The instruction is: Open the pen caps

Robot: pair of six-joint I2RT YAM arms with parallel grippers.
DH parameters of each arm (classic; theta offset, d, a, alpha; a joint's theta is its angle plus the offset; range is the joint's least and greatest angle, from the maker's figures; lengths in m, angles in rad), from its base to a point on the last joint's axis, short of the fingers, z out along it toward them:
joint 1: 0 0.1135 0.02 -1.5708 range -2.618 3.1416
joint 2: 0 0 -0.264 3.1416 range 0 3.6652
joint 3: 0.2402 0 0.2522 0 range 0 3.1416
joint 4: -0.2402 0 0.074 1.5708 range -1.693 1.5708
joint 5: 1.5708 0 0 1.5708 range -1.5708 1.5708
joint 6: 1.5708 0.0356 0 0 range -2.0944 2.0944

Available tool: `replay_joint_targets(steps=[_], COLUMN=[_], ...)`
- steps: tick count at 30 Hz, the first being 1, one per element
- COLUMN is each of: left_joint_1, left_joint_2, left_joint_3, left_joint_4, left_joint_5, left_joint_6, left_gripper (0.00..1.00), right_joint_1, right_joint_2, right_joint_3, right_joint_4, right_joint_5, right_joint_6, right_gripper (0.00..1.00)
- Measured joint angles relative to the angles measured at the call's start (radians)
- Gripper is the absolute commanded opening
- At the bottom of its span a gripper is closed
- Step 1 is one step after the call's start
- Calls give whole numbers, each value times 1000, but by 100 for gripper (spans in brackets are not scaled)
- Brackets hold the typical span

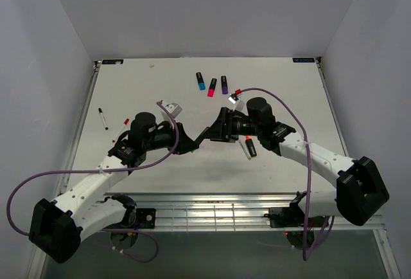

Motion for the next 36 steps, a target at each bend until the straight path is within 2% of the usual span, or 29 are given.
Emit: replay_joint_targets(steps=[14,26,32,35,36], left_joint_1=[-13,-30,-32,-32,-32], left_joint_2=[-94,-93,-93,-93,-93], left_joint_3=[9,10,11,18,19], left_joint_4=[-96,-106,-106,-106,-108], left_joint_5=[44,62,68,70,71], left_joint_6=[130,162,172,176,179], left_gripper=[0,0,0,0,0], right_joint_1=[-8,-18,-19,-22,-23], right_joint_2=[-32,29,40,40,40], right_joint_3=[10,9,7,0,-7], right_joint_4=[-45,61,90,98,107], right_joint_5=[-132,-205,-229,-236,-239], right_joint_6=[-13,68,86,89,92], right_gripper=[65,52,41,27,16])
